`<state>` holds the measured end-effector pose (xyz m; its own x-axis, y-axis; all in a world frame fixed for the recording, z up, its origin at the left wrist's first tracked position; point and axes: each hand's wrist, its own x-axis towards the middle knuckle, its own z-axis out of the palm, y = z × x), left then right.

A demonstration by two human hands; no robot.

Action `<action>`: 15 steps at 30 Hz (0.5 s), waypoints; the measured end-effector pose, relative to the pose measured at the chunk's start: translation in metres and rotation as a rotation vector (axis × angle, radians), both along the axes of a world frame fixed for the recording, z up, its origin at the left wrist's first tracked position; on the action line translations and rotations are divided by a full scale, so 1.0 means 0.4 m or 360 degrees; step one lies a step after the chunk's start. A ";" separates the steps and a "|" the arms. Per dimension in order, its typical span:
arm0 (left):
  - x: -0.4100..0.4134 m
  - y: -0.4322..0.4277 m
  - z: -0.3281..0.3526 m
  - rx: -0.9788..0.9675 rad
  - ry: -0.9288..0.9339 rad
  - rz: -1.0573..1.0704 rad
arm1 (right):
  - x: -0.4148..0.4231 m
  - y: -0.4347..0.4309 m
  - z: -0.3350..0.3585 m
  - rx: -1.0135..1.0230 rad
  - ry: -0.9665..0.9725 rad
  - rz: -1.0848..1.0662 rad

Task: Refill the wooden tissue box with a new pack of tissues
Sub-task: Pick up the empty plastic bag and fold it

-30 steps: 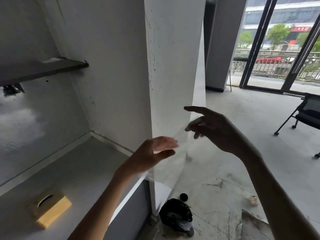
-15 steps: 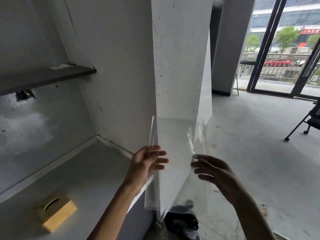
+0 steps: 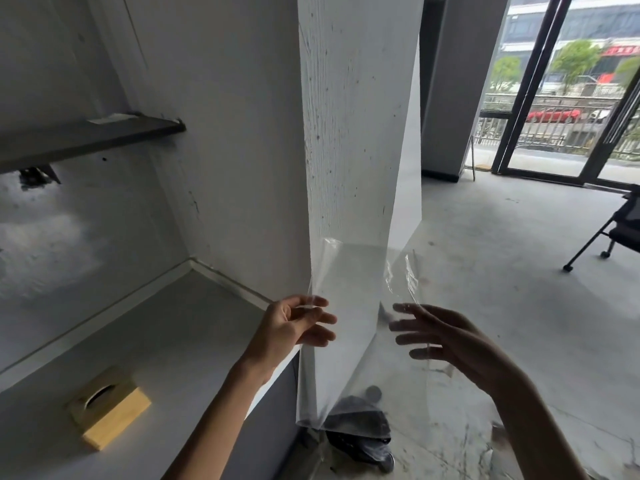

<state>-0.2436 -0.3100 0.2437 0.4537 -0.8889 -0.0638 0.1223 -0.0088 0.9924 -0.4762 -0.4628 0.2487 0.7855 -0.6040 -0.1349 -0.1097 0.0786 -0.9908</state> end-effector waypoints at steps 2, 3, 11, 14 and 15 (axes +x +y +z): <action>-0.004 -0.005 0.002 -0.0015 -0.0015 -0.0021 | 0.011 -0.005 0.005 -0.0025 -0.0077 -0.0104; -0.006 -0.008 0.002 -0.0022 -0.0018 -0.0031 | 0.017 -0.010 0.008 -0.0031 -0.0120 -0.0197; -0.033 -0.020 0.002 -0.0073 -0.0029 -0.0012 | 0.024 -0.046 0.035 -0.0200 -0.0236 -0.0562; -0.038 -0.013 0.005 -0.0070 -0.0031 -0.0032 | 0.037 -0.043 0.039 -0.0309 -0.0223 -0.0625; -0.038 -0.010 0.006 -0.0068 -0.0029 -0.0040 | 0.038 -0.043 0.043 -0.0353 -0.0226 -0.0658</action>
<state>-0.2589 -0.3138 0.2461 0.4321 -0.9017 -0.0178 0.1048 0.0306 0.9940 -0.4609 -0.4799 0.2658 0.4754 -0.8711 0.1234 0.0233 -0.1277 -0.9915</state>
